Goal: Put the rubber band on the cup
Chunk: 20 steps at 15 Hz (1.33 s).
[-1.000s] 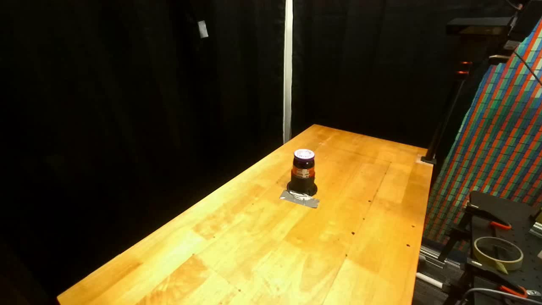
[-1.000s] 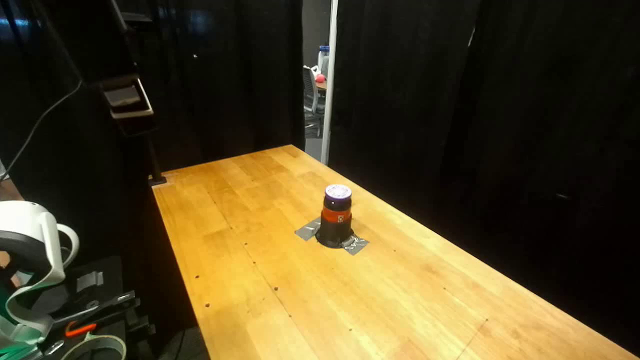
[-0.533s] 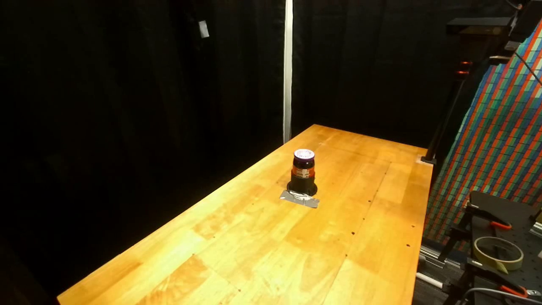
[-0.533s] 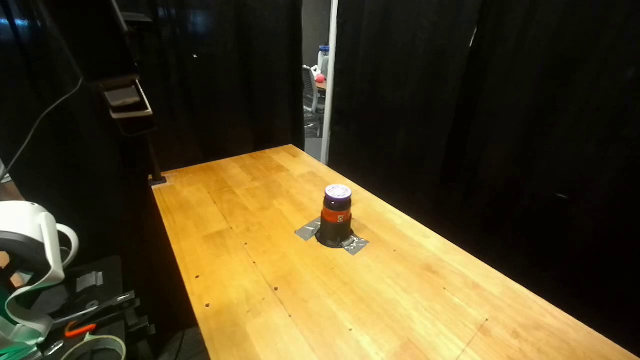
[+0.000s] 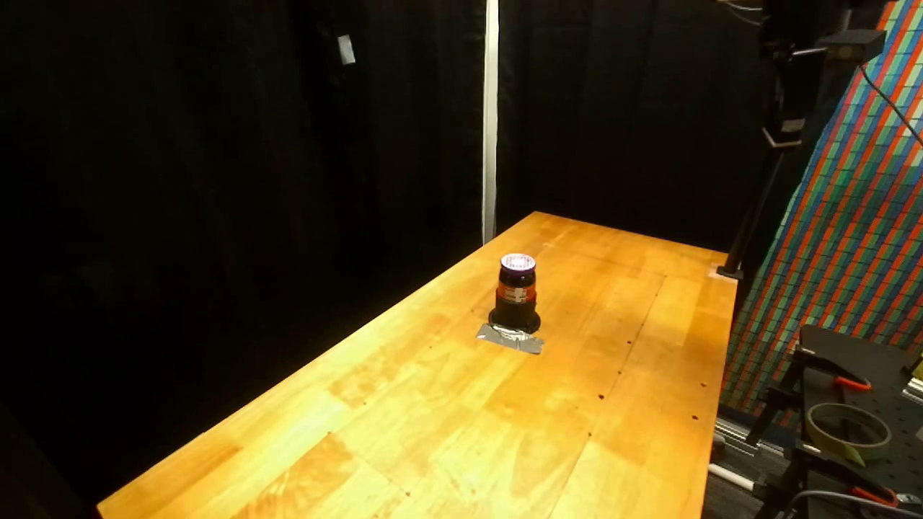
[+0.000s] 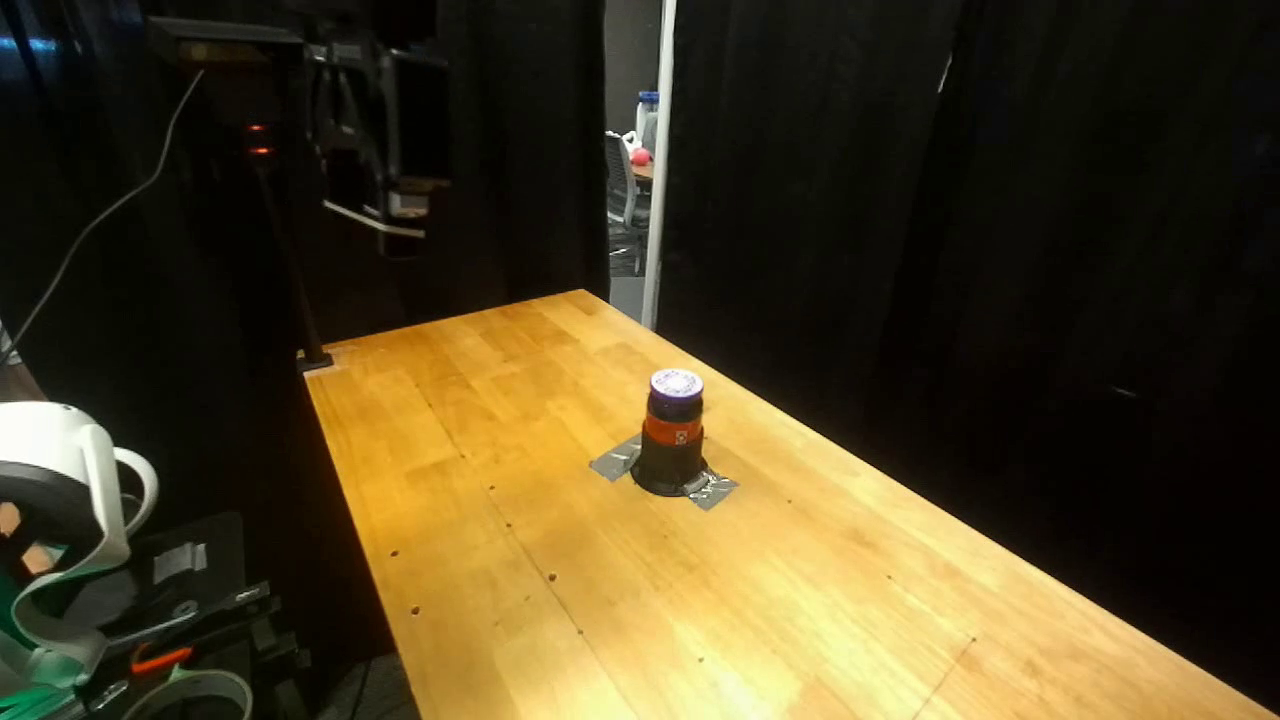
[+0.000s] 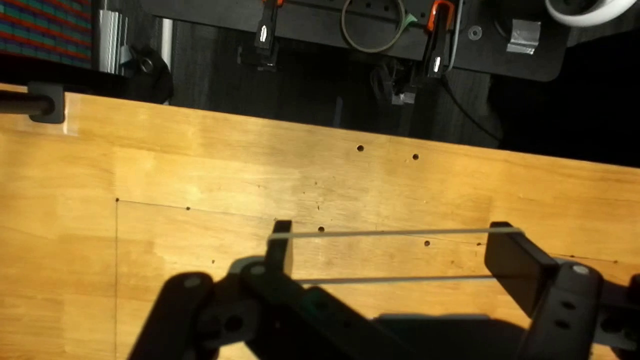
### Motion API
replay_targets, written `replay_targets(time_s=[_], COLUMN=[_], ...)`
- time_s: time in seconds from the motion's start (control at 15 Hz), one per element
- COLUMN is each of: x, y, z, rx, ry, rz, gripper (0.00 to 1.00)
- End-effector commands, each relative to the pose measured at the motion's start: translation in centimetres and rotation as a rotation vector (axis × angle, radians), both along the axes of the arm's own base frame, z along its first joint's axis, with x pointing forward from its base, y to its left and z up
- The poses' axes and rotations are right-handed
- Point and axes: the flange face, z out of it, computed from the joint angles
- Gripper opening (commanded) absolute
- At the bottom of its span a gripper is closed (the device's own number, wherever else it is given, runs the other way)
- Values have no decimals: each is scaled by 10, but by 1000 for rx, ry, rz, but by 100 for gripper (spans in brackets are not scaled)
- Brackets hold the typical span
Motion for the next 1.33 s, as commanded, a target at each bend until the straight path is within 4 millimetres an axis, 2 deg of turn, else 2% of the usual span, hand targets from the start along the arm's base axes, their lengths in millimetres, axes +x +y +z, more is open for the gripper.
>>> replay_targets(time_s=[0.0, 0.33, 0.6, 0.8, 1.0, 1.27], x=[75, 171, 241, 291, 325, 348], y=[29, 57, 64, 64, 63, 55], z=[-16, -47, -74, -100, -127, -166], rx=[-61, -109, -108, -42, -7, 41], ry=[19, -53, -102, -145, -161, -150], rz=[-62, -148, -177, -187, -203, -234], gripper=[100, 100, 100, 100, 100, 100])
